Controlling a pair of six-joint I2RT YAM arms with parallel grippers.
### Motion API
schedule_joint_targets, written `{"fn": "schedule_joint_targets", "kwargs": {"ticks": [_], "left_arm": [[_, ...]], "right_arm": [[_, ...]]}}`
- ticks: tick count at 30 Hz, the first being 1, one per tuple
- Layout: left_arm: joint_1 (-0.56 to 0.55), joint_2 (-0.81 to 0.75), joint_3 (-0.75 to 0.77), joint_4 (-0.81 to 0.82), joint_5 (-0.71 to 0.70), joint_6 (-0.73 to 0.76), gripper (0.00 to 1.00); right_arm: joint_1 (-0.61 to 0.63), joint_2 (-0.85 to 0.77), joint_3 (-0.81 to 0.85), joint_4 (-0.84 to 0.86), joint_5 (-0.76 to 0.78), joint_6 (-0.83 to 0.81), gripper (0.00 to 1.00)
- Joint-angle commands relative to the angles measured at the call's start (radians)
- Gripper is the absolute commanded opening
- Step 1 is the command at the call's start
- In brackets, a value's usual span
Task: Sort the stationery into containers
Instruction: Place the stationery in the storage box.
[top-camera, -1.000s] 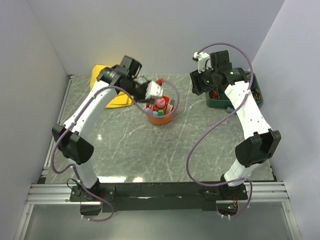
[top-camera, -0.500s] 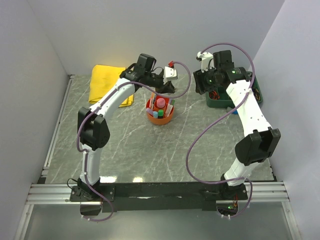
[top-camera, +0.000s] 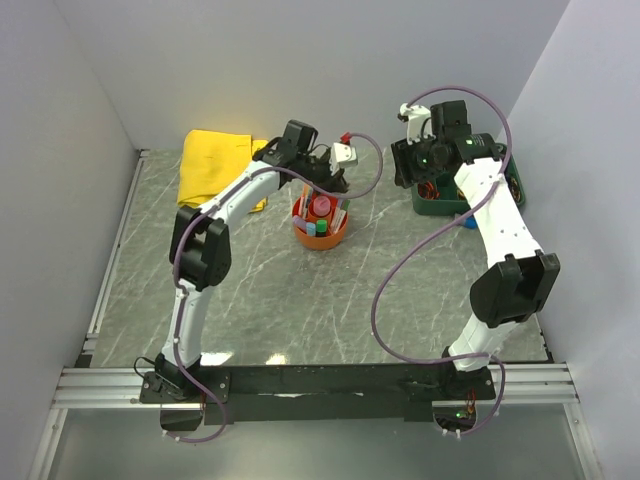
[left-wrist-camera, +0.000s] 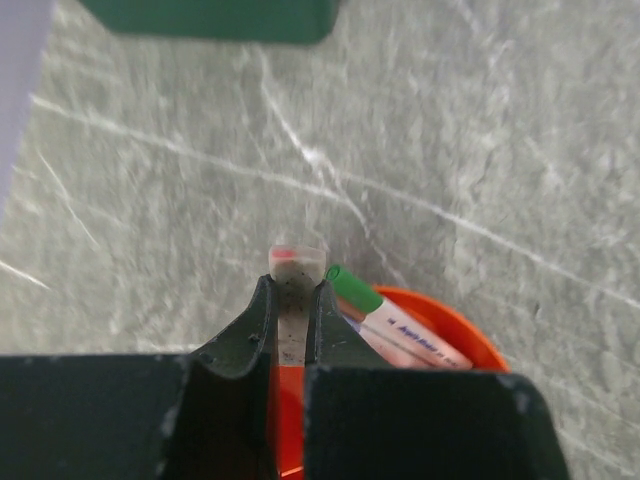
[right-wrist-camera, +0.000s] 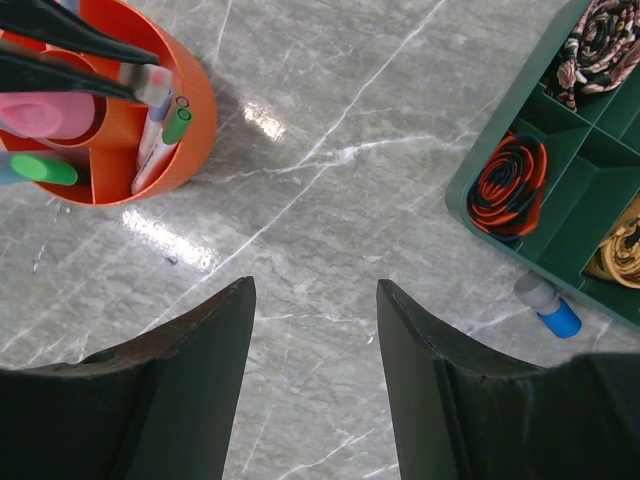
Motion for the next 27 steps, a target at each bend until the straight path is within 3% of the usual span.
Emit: {"fn": "schedule_joint_targets", "kwargs": {"ticks": [1,8,12,17,20,27], "left_arm": [[0.012,0.025,0.016,-0.009,-0.026,0.018,0.07],[0.040,0.033,-0.043,-0.024,-0.042,0.028,0.09],[0.042,0.039,-0.047,-0.024,-0.072,0.012,0.33],[0.043,0.022,-0.072,0.001,-0.086,0.007,0.51],[0.043,0.013,-0.075,0.017,-0.079,0.001,0.56],[0.043,-0.067,-0.050,0.062,0.016,-0.059,0.57]], "right_arm": [[-0.012,0.017,0.031,0.021,-0.013,0.012,0.60],[-0.013,0.034,0.035,0.026,-0.007,0.012,0.60],[-0.013,0.044,0.046,0.024,-0.007,0.014,0.60],[-0.013,0.060,0.066,0.026,-0.007,0.017,0.60],[-0.013,0.066,0.074,0.027,-0.006,0.018,0.60],[-0.045,0.043,0.029,0.032,0.034,0.043,0.60]]}}
